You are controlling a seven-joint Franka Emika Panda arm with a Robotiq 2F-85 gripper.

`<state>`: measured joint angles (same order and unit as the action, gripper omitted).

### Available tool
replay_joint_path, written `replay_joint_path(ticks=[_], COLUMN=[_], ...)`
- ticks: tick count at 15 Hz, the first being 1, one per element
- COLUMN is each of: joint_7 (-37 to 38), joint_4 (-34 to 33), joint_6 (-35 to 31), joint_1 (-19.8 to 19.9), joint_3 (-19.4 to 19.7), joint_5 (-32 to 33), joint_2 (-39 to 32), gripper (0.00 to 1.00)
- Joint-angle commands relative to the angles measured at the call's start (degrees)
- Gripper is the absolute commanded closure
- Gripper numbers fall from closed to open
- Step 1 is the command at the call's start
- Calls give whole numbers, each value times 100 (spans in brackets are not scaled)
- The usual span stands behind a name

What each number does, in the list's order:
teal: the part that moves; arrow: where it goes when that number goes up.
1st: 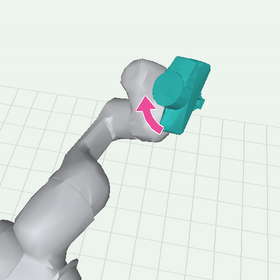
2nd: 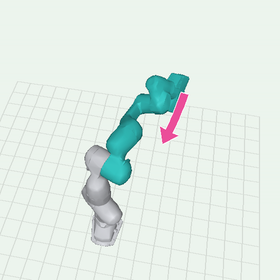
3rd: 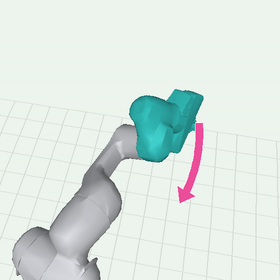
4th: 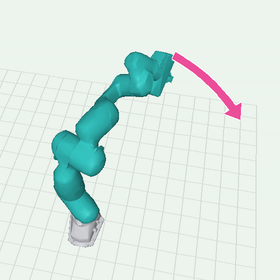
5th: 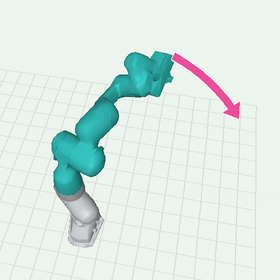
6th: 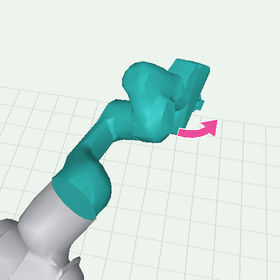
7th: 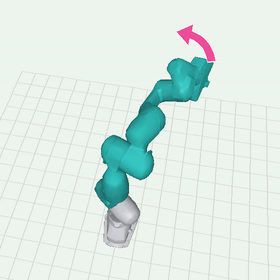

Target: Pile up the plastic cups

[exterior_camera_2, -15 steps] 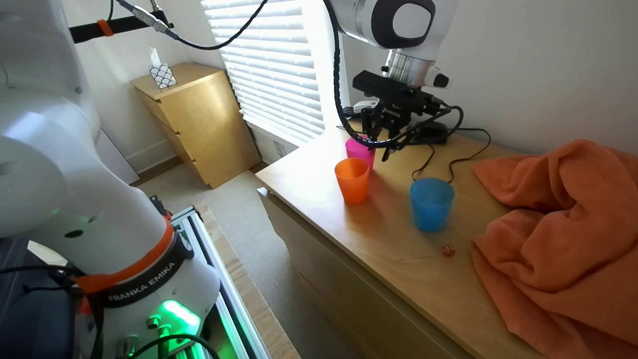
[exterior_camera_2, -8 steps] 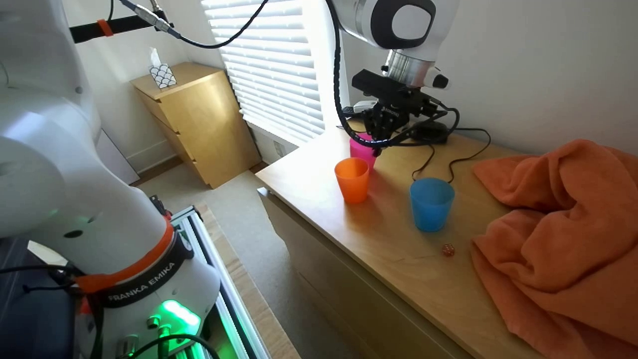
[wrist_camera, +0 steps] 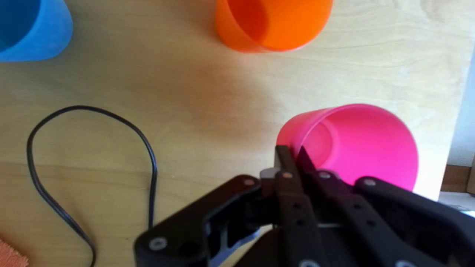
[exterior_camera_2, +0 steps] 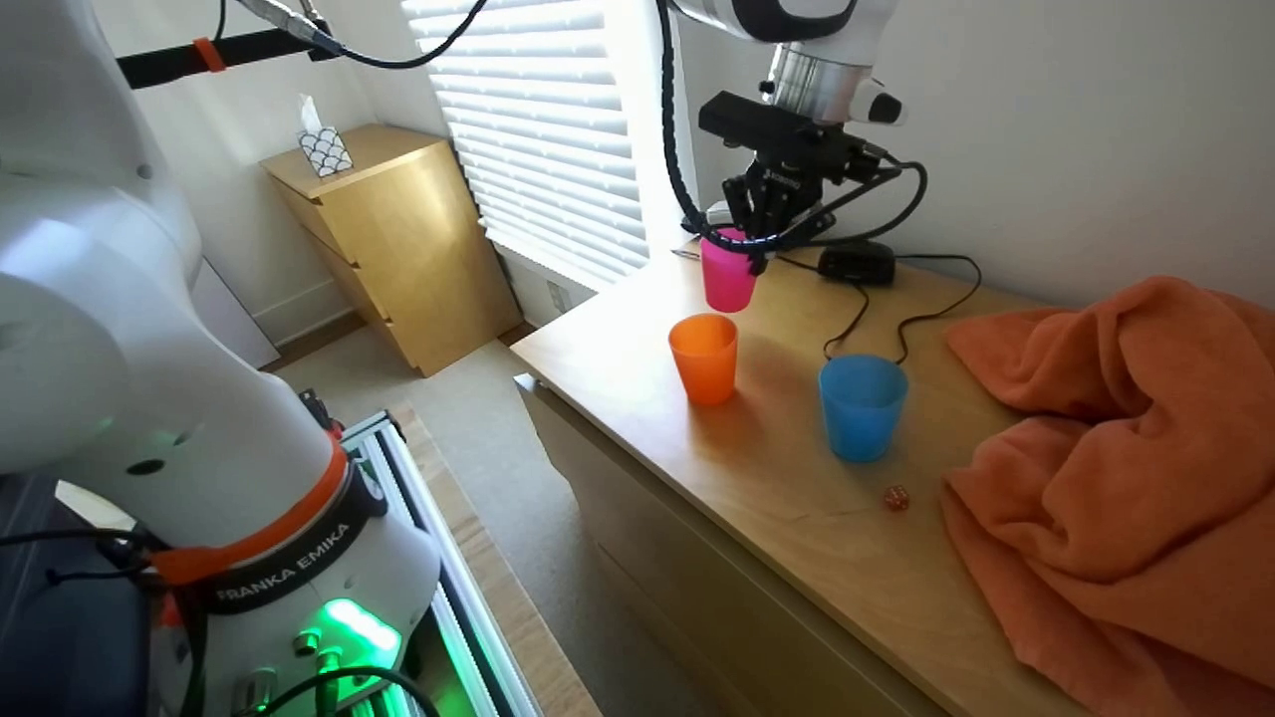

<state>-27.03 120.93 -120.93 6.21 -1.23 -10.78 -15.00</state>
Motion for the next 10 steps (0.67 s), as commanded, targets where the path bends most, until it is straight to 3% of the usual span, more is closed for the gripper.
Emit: replay_joint_path(ticks=[1,4,10], joint_7=[76,60,-39], joint_4=[484,673,820], joint_6=[309,712,1732], joint_1=[-49,-96,-182], joint_3=[52,122,226], joint_5=[244,556,1858], joint_2=[897,1488,2093], gripper=[99,99,99])
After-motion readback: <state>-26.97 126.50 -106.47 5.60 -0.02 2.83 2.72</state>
